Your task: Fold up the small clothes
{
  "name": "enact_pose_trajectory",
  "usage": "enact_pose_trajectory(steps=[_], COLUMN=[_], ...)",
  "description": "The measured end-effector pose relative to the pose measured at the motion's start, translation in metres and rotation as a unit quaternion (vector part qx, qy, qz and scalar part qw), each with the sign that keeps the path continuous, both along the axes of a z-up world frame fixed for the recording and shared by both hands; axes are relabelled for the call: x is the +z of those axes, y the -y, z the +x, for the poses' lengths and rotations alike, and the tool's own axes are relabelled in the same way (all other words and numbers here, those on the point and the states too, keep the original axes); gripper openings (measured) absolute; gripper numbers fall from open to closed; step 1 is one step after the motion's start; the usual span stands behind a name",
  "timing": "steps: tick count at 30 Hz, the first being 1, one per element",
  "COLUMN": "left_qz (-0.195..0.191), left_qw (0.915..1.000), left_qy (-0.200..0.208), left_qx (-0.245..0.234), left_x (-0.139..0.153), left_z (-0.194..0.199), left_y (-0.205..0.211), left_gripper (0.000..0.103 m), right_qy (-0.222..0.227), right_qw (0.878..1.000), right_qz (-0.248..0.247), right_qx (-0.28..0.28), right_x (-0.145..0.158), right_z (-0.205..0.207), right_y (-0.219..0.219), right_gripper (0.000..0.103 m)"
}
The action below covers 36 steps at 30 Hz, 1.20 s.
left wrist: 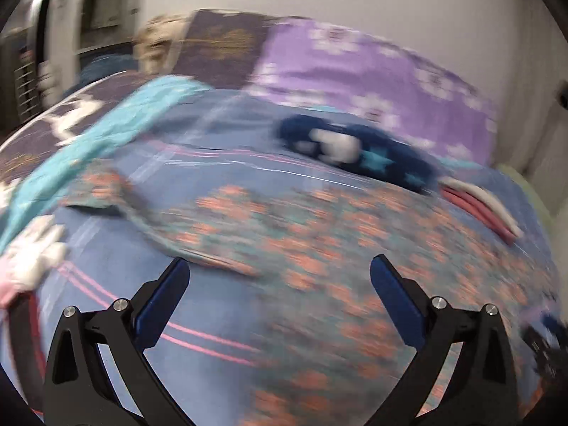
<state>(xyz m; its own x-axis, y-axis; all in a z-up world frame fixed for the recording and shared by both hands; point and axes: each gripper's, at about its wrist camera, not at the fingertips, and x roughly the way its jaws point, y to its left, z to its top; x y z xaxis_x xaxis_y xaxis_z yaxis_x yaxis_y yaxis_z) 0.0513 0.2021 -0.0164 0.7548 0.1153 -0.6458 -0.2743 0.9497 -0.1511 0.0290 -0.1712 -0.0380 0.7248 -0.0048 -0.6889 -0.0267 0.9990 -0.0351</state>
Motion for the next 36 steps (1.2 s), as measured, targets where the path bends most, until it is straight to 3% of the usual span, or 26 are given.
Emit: enact_pose_trajectory(steps=[1,6,9,12,14,15,16,17,19,21,23,25,27,28,30,31,32,35,36], left_qz=[0.006,-0.014,-0.038,-0.04,-0.037,-0.045,-0.057,-0.073,-0.071,-0.057,-0.043,-0.03,-0.012,-0.003,0.049,0.083,0.103,0.139,0.14], left_qw=[0.9987,0.9846,0.9769,0.9713,0.9663,0.9656,0.9654,0.9657,0.9706,0.9838,0.9968,0.9995,0.9905,0.9849,0.9655,0.9578,0.9523,0.9296,0.9293], left_qy=[-0.02,-0.061,-0.099,-0.139,-0.164,-0.168,-0.168,-0.159,-0.134,-0.09,-0.035,0.006,0.052,0.062,0.07,0.068,0.068,0.027,0.017], left_qx=[0.046,0.163,0.185,0.189,0.195,0.193,0.191,0.192,0.188,0.144,0.058,-0.01,-0.127,-0.162,-0.246,-0.267,-0.279,-0.34,-0.341], left_x=[0.0,0.0,-0.012,-0.028,-0.04,-0.043,-0.046,-0.045,-0.034,-0.006,0.035,0.064,0.095,0.101,0.1,0.091,0.083,0.038,0.03], left_z=[0.012,0.057,0.092,0.116,0.128,0.128,0.129,0.127,0.122,0.119,0.115,0.107,0.091,0.085,0.069,0.061,0.056,0.04,0.037], left_y=[-0.033,-0.135,-0.179,-0.194,-0.2,-0.202,-0.205,-0.206,-0.199,-0.169,-0.116,-0.069,0.006,0.031,0.102,0.132,0.149,0.193,0.195], left_gripper=[0.1,0.088,0.083,0.068,0.036,0.026,0.007,0.005,0.004,0.004,0.004,0.004,0.004,0.008,0.034,0.061,0.069,0.069,0.069], right_qy=[-0.003,-0.016,-0.019,-0.02,-0.019,-0.018,-0.018,-0.018,-0.019,-0.021,-0.026,-0.029,-0.032,-0.033,-0.035,-0.035,-0.035,-0.035,-0.035], right_qw=[1.0,1.0,1.0,1.0,1.0,1.0,1.0,1.0,1.0,1.0,0.999,0.999,0.999,0.999,0.999,0.999,0.999,0.998,0.998], right_qz=[0.001,-0.002,-0.012,-0.017,-0.019,-0.021,-0.022,-0.023,-0.021,-0.019,-0.016,-0.008,0.007,0.012,0.016,0.014,0.012,0.017,0.021], right_qx=[-0.003,-0.004,-0.002,-0.002,-0.001,-0.001,-0.002,-0.003,-0.006,-0.009,-0.011,-0.014,-0.016,-0.017,-0.021,-0.025,-0.032,-0.05,-0.056], right_x=[-0.002,-0.009,-0.011,-0.01,-0.01,-0.009,-0.009,-0.009,-0.01,-0.012,-0.015,-0.017,-0.018,-0.018,-0.02,-0.02,-0.02,-0.02,-0.02], right_z=[0.002,0.008,0.012,0.016,0.016,0.017,0.017,0.018,0.018,0.02,0.023,0.025,0.024,0.023,0.021,0.02,0.018,0.015,0.014], right_y=[0.001,-0.001,-0.005,-0.007,-0.008,-0.008,-0.007,-0.006,-0.003,0.0,0.002,0.004,0.007,0.008,0.015,0.017,0.023,0.038,0.043], right_gripper=[0.101,0.101,0.101,0.101,0.101,0.101,0.101,0.101,0.101,0.101,0.101,0.101,0.101,0.101,0.101,0.101,0.101,0.101,0.101])
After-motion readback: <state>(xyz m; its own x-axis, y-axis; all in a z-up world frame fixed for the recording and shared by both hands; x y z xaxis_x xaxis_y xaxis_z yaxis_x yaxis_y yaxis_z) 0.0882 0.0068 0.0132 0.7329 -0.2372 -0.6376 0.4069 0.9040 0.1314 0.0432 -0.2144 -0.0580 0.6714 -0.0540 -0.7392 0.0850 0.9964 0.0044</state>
